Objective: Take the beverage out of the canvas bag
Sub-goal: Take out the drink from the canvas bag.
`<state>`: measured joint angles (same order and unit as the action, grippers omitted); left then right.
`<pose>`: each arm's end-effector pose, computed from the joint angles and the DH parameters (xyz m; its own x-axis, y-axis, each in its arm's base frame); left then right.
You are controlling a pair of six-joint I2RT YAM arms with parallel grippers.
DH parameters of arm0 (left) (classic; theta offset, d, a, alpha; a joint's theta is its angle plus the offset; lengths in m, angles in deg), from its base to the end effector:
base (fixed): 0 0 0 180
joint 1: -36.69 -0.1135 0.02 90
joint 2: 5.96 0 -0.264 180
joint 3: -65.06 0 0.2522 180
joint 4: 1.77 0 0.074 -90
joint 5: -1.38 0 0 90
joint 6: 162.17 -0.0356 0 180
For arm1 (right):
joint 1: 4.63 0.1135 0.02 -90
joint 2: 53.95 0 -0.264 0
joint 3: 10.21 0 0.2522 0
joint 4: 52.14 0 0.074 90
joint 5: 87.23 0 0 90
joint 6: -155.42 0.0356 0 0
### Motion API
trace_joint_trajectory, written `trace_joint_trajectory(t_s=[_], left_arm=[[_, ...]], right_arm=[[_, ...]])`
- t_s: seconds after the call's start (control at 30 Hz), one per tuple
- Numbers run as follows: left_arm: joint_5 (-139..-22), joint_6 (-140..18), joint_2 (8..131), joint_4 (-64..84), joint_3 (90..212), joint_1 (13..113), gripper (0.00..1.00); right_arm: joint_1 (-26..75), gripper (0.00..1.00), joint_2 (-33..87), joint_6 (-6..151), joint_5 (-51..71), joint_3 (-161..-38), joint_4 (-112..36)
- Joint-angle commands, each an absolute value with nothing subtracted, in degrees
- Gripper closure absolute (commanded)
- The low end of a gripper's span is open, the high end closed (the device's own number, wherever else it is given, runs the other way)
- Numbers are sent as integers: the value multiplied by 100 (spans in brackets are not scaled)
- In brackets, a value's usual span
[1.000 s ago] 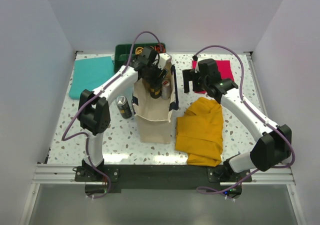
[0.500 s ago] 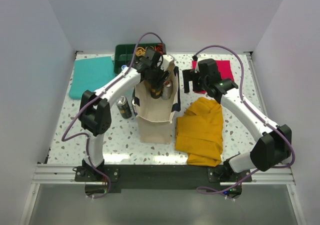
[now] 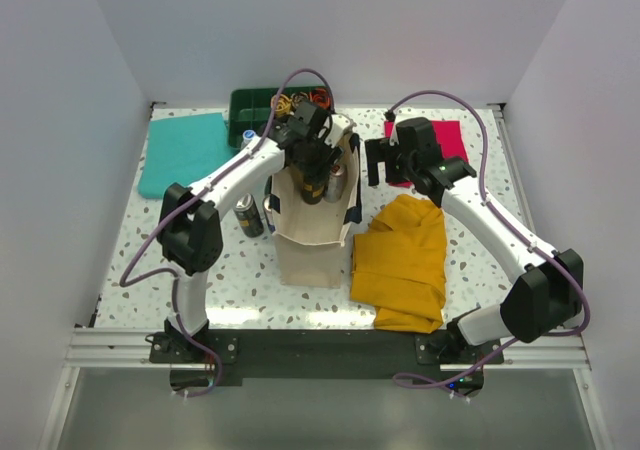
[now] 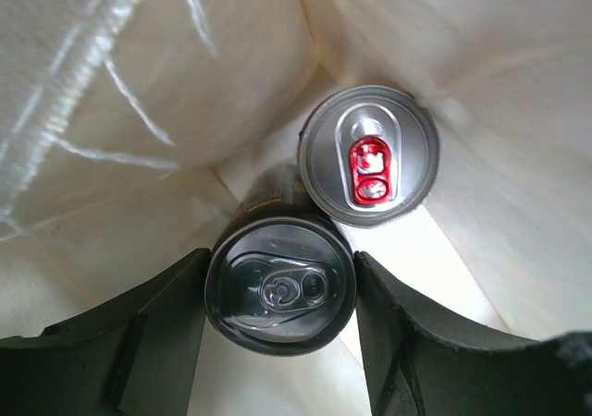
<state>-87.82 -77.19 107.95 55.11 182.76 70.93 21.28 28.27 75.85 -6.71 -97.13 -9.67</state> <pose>0.3672 -0.2505 0.2839 -0.6086 0.5201 -0.5992 0.6252 0.7794 0.0414 0.2921 0.1354 0.3289 -0.5986 -0.0923 -0.7957 -0.2090 0.9769 0.0439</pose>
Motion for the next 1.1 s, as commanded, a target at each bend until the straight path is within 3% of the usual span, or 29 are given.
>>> trace_joint_trajectory(t_s=[0.0,1.07], left_arm=[[-8791,-7490,10136,5269,18368,7184,100],[-8554,-7437,9134,5260,18535,7395,100]], right_arm=[[2112,2,2717,7526,-752,-9858,-999],[2112,2,2612,7737,-663,-9841,-982]])
